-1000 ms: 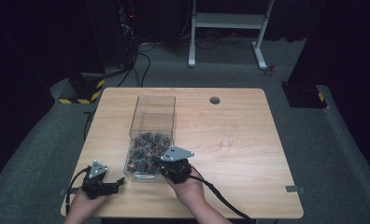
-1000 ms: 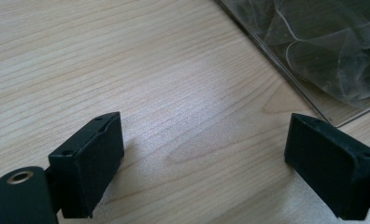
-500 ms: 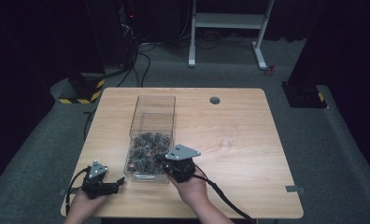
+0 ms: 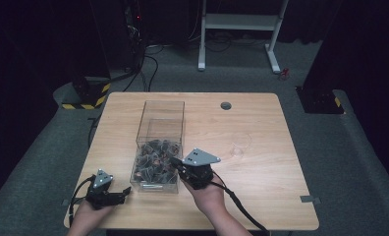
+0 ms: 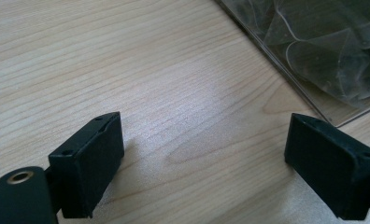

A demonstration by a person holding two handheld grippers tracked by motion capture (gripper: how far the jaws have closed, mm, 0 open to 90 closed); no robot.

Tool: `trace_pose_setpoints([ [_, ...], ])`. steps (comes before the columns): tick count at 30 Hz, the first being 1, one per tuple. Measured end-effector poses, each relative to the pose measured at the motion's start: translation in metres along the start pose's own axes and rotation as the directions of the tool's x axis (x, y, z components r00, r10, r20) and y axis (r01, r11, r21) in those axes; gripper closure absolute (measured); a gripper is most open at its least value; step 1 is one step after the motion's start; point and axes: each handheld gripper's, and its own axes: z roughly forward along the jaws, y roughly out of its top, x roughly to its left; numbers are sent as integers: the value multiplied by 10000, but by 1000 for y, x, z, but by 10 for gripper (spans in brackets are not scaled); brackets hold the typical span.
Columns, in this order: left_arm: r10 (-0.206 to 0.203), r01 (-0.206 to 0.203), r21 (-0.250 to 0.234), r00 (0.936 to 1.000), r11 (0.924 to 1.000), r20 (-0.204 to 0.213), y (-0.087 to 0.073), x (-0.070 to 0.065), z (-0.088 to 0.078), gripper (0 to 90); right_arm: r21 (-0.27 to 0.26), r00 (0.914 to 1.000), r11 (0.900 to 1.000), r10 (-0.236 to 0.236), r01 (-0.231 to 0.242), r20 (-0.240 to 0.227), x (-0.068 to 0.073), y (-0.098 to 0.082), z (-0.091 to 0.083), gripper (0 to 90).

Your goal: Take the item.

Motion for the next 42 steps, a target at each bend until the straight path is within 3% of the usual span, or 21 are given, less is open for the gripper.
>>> trace_pose_setpoints([
  [24,29,-29,18,10000,10000,-5,0,0,0,122,-266,9968,9989,412,-394,688,-26,-9,-26,900],
  [42,-5,5,-9,10000,10000,-12,0,0,0,123,-275,9932,9977,644,-620,968,-38,-19,-34,900],
])
